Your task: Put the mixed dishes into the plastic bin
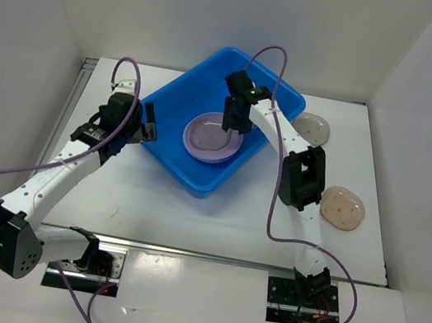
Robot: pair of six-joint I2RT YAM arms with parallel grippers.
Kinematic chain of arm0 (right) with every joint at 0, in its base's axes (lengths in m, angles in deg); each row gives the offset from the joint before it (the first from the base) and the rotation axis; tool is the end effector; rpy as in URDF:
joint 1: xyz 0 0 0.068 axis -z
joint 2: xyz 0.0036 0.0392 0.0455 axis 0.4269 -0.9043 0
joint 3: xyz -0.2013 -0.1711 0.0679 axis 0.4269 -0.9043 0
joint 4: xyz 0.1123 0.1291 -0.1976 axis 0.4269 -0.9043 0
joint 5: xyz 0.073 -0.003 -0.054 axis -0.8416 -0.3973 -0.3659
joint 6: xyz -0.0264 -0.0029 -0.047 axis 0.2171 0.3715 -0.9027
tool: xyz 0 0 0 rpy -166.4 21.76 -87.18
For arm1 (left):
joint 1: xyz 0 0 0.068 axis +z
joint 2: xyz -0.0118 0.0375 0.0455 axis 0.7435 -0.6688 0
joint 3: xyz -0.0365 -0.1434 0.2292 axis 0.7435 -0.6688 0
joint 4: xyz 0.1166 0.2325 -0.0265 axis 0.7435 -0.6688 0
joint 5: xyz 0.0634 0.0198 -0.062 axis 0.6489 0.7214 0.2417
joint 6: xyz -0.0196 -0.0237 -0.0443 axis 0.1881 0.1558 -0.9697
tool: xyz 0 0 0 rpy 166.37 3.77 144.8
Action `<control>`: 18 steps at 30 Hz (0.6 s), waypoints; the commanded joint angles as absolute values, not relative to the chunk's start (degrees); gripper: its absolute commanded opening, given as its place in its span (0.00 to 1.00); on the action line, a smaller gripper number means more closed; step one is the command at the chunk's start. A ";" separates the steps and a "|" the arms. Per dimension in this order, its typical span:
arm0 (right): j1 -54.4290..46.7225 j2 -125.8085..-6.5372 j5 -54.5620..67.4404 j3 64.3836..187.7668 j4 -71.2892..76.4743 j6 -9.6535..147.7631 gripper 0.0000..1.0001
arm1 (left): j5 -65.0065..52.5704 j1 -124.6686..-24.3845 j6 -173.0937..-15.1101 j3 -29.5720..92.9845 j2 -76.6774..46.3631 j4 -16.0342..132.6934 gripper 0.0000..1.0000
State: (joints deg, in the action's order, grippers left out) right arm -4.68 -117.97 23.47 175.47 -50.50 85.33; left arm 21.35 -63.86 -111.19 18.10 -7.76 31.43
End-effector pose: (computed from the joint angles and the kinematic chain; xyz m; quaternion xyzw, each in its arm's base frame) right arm 0.4381 0.2458 0.2370 -0.0377 0.9655 0.0384 0.2546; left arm 0.2548 -0.0600 0.3167 -0.1753 0.8572 -0.0374 0.4828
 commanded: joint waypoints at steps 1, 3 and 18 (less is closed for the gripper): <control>-4.35 -117.37 27.61 181.83 -54.56 82.98 0.55 | 22.26 -63.50 -110.21 17.90 -8.13 34.60 1.00; -3.74 -113.53 27.62 182.54 -53.86 82.37 0.61 | 22.26 -63.50 -110.21 17.90 -8.65 35.21 1.00; 32.88 -92.31 19.18 160.05 -44.27 86.76 0.66 | 16.55 -63.50 -111.35 17.90 -10.94 36.88 1.00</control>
